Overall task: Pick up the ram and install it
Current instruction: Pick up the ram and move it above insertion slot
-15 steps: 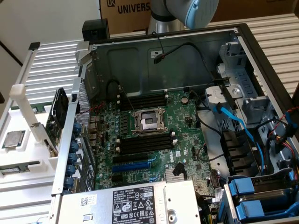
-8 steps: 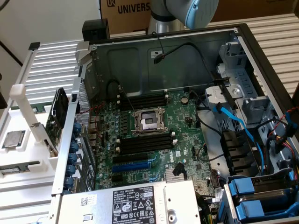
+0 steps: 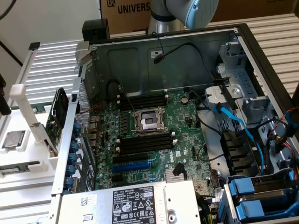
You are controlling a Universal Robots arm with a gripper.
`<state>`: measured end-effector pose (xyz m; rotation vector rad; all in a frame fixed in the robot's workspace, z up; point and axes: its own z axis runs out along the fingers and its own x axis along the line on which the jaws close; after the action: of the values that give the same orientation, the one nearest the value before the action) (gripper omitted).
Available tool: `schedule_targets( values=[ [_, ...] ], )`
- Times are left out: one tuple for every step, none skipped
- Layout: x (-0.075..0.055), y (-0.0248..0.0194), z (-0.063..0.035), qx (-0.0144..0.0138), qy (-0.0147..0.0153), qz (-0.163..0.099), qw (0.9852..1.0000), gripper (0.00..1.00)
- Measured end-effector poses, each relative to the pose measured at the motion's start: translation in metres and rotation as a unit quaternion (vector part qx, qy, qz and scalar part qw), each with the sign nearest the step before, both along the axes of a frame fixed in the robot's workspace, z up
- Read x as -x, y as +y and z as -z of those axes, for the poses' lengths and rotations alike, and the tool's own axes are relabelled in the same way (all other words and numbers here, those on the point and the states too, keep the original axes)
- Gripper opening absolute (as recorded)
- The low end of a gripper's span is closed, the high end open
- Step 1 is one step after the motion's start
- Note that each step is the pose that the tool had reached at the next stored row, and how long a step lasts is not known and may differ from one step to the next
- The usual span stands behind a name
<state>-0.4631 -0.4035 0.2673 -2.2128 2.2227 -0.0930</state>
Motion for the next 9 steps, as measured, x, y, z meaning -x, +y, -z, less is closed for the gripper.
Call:
schedule_targets(
  values=[
    [0.0,0.0,0.0019,0.0,-0.0001,0.0,1.0,0.99],
    [0.0,0.0,0.0037,0.0,-0.0001,0.0,1.0,0.99],
    [0.0,0.0,0.0055,0.0,-0.0001,0.0,1.0,0.99],
    [0.0,0.0,0.0073,0.0,-0.0001,0.0,1.0,0.99],
    [0.0,0.0,0.0092,0.0,-0.0001,0.0,1.0,0.99],
    [0.0,0.0,0.011,0.0,-0.0001,0.0,1.0,0.99],
    [0.0,0.0,0.0129,0.0,-0.0001,0.0,1.0,0.99],
    [0.0,0.0,0.0145,0.0,0.0,0.0,1.0,0.99],
    [0.0,0.0,0.0165,0.0,-0.0001,0.0,1.0,0.99]
  ],
)
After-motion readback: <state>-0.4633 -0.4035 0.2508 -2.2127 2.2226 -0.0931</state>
